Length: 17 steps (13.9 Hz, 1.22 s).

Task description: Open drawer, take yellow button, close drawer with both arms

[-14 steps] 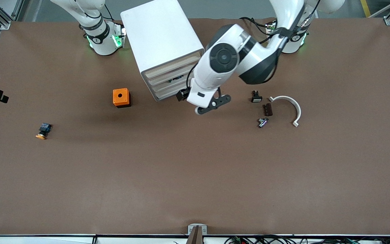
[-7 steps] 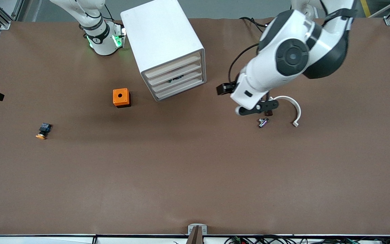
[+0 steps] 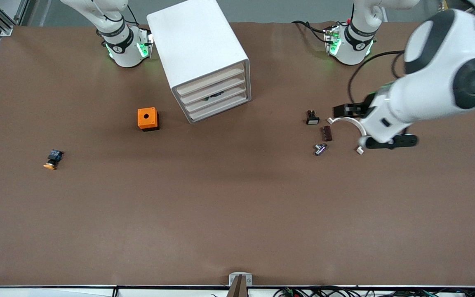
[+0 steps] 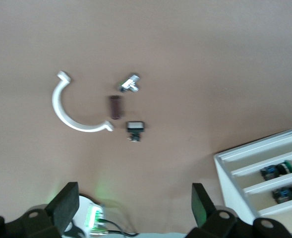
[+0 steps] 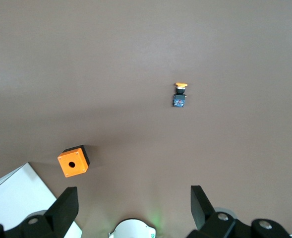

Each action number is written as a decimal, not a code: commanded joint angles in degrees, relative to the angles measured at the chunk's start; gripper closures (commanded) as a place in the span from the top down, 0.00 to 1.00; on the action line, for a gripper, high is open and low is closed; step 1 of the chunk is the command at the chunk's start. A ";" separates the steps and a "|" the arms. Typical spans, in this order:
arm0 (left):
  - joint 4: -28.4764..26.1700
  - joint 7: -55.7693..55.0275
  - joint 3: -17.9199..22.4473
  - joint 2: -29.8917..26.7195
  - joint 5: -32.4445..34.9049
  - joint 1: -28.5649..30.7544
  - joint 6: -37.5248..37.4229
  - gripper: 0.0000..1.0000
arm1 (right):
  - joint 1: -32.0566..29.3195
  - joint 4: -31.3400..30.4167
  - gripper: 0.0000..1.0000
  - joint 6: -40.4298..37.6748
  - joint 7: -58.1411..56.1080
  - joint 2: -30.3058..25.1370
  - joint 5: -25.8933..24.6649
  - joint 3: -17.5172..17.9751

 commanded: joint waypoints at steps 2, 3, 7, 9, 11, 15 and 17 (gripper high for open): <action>-1.64 11.86 -0.70 -3.33 2.30 8.94 -1.83 1.00 | 0.38 1.18 1.00 -2.18 0.72 -0.12 3.11 -0.54; -1.56 13.72 -0.70 -3.34 2.31 10.70 -1.83 1.00 | 0.38 1.00 1.00 -2.44 0.72 -0.30 3.20 -0.45; -1.64 16.46 -0.62 -3.51 4.23 13.09 -1.83 1.00 | 0.20 -1.97 1.00 -4.47 0.72 -2.40 3.20 -0.63; -1.73 16.64 -0.44 -3.51 4.50 12.66 -1.74 1.00 | 0.20 -8.11 1.00 -0.89 0.64 -6.78 3.20 -0.63; -1.73 17.07 -0.44 -4.38 6.25 12.56 -1.57 1.00 | 0.81 -16.10 1.00 4.73 0.64 -12.41 3.11 -0.72; -4.08 24.36 2.81 -6.66 7.22 12.30 1.14 1.00 | 1.86 -18.16 1.00 6.17 -0.16 -14.80 3.11 -1.24; -14.76 24.46 2.81 -13.49 9.68 11.78 11.73 1.00 | 2.66 -18.07 1.00 6.26 -0.16 -15.68 3.11 -1.33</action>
